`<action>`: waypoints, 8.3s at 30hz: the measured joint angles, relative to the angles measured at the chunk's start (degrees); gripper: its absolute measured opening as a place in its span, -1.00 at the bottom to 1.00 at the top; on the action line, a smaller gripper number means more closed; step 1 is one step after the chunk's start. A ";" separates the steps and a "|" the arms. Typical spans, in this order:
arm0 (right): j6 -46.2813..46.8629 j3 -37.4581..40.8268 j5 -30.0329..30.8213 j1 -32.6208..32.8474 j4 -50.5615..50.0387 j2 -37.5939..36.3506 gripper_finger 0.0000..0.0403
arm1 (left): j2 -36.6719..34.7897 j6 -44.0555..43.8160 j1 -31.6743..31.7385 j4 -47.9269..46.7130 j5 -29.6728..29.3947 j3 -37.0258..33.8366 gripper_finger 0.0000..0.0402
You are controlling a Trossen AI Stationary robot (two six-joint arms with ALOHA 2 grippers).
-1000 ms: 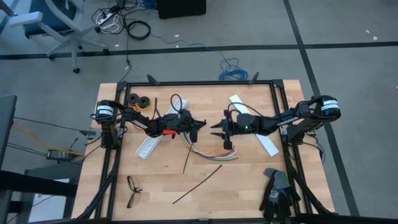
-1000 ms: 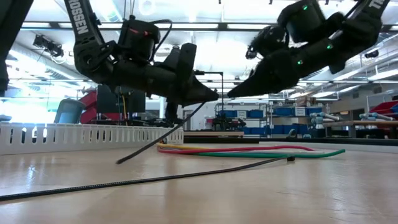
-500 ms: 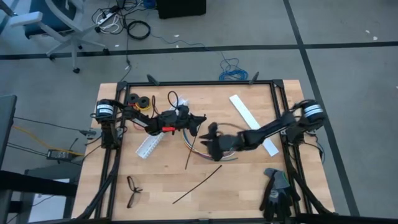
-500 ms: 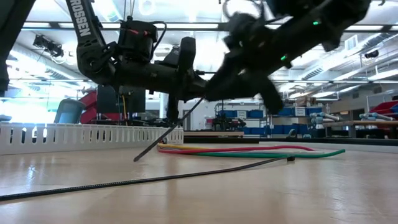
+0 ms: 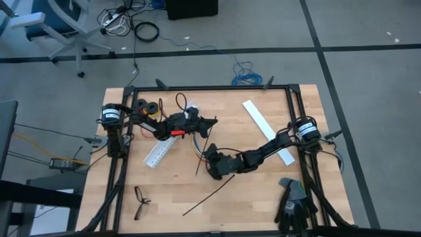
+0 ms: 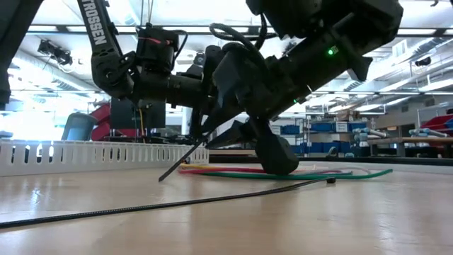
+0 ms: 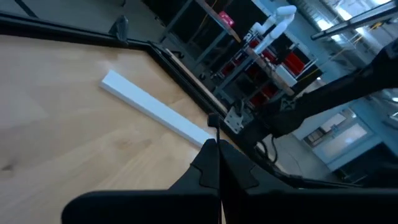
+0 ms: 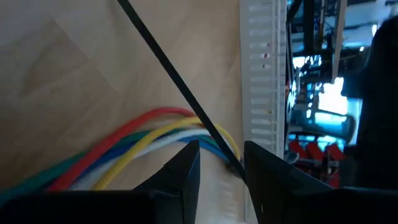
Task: Ziptie cables
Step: Insert the black zip tie into the lock head
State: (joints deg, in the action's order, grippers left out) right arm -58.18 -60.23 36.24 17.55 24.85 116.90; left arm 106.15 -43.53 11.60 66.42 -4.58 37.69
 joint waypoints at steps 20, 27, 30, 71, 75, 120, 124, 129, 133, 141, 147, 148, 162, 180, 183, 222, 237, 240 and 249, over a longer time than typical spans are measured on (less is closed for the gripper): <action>11.05 -0.52 -6.53 -0.44 0.76 0.00 -0.98 | 0.04 0.42 0.80 4.58 0.07 0.00 -1.00; 12.20 -0.54 -5.42 -0.42 0.09 -0.01 -0.99 | 0.04 -0.38 1.02 4.46 0.64 0.00 -1.00; 8.10 -0.54 -2.54 -0.40 -0.62 -0.05 -1.00 | 0.04 -0.75 1.44 4.31 1.54 0.00 -1.00; -11.41 -0.50 -6.60 -1.03 -1.39 0.12 -0.83 | 0.04 -10.54 0.23 8.06 4.27 2.29 -1.00; -7.27 -0.48 -6.51 -0.85 -1.63 0.13 -0.97 | 0.04 -10.47 0.23 7.91 4.27 2.29 -1.00; 38.32 0.62 -18.96 -7.28 -7.39 -4.24 -1.00 | 0.02 31.61 -10.42 23.62 -17.18 -13.37 -1.00; 40.61 1.78 -21.87 -9.14 -9.01 -7.97 -1.00 | 0.02 37.54 -11.47 23.58 -18.84 -13.51 -1.00; 45.37 8.03 -26.00 -12.03 -8.08 -13.33 -1.00 | 0.02 43.02 -12.05 23.58 -19.66 -13.51 -1.00; 50.45 12.89 -30.34 -13.52 -4.22 -16.63 -1.00 | 0.02 47.99 -13.13 23.49 -19.25 -12.83 -1.00; 61.73 15.91 -37.73 -15.52 1.46 -17.73 -1.00 | 0.02 58.37 -14.46 19.92 -18.34 -8.75 -1.00; 70.19 16.80 -45.20 -17.79 4.96 -17.73 -1.00 | 0.02 58.53 -14.46 14.50 -18.33 -7.87 -0.99; 71.32 17.34 -45.95 -18.18 6.68 -17.73 -1.00 | 0.02 58.53 -14.46 14.16 -18.36 -7.89 -0.99; 36.68 17.35 -32.08 -10.58 6.50 -17.69 -1.00 | 0.02 44.31 -12.41 17.12 -18.49 -7.91 -0.99; -0.93 5.46 -7.55 -2.18 7.11 -1.63 -0.85 | 0.02 17.34 -7.51 14.33 -18.73 -7.59 -0.99; -5.48 4.90 -7.76 -0.98 7.05 -0.13 -0.80 | 0.02 16.01 -7.44 13.88 -18.76 -7.54 -0.99; -10.27 3.90 -2.88 0.20 1.51 0.85 -0.79 | 0.02 3.76 -6.98 22.25 -16.55 -7.48 -0.99; -22.17 3.87 -4.12 0.06 1.67 0.83 -0.79 | 0.02 -2.15 -6.83 22.60 -15.11 -7.45 -0.99; -23.55 3.87 -5.68 -0.03 1.69 0.83 -0.79 | 0.02 -2.22 -6.83 23.05 -15.08 -7.39 -0.99; -26.14 3.85 -9.92 -0.51 2.02 0.83 -0.80 | 0.02 -3.01 -6.83 19.17 -11.59 -0.88 -0.99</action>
State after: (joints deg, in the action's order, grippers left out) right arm -84.31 -56.38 26.33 17.04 26.87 117.73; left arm 106.17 -46.53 4.78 85.59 -16.17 36.81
